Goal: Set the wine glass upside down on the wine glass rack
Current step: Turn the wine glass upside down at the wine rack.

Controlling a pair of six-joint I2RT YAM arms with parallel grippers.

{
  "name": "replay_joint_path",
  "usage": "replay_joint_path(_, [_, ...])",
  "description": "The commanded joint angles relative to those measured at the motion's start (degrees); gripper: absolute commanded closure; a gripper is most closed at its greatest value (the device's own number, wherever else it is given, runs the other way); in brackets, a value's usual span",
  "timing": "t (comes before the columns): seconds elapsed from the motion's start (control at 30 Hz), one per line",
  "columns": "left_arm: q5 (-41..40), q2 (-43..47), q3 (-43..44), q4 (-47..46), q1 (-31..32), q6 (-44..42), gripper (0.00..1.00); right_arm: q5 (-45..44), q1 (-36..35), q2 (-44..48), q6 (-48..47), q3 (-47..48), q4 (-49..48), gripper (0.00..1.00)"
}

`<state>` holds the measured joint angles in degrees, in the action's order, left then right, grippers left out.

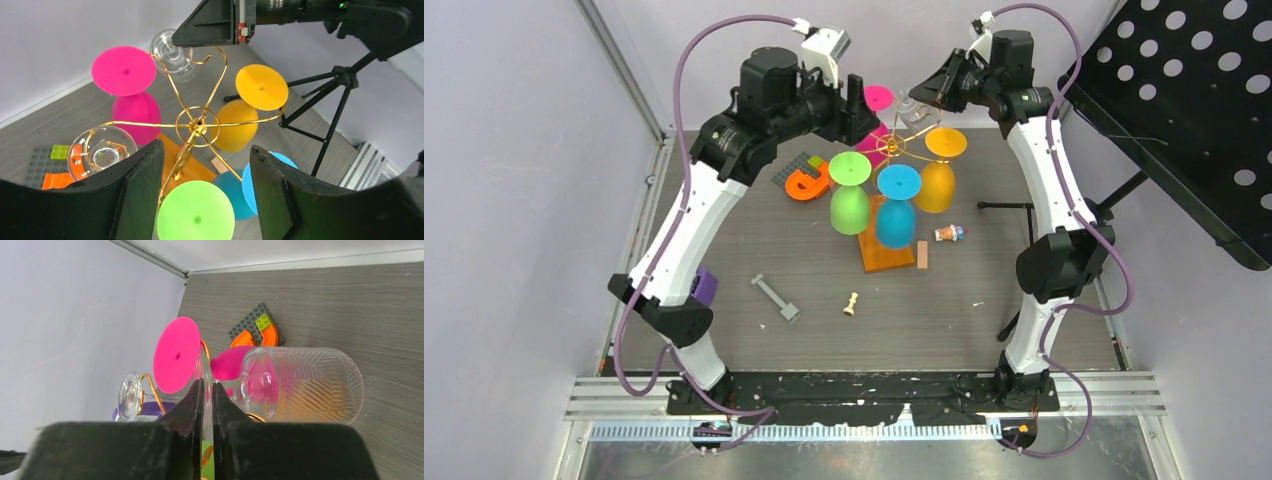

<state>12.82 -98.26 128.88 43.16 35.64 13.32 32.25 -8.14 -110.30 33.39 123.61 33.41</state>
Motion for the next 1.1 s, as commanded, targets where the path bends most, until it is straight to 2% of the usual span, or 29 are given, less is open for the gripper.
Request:
replay_joint_path(0.0, [-3.5, -0.5, 0.4, 0.0, 0.8, -2.4, 0.39, 2.0, 0.4, 4.8, 1.5, -0.5, -4.6, 0.94])
replay_joint_path(0.43, [-5.2, -3.5, -0.4, -0.5, 2.6, -4.0, 0.46, 3.0, 0.7, 7.7, 3.4, -3.7, -5.3, 0.94])
replay_joint_path(0.8, [-6.1, -2.7, -5.8, -3.7, 3.7, -7.3, 0.43, 5.1, 0.9, 6.6, 5.2, -3.9, -6.4, 0.94])
replay_joint_path(1.07, [-7.0, -0.9, -9.2, -6.5, 3.7, -7.4, 0.4, 2.6, 0.6, 6.3, 6.6, -4.5, -8.3, 0.94])
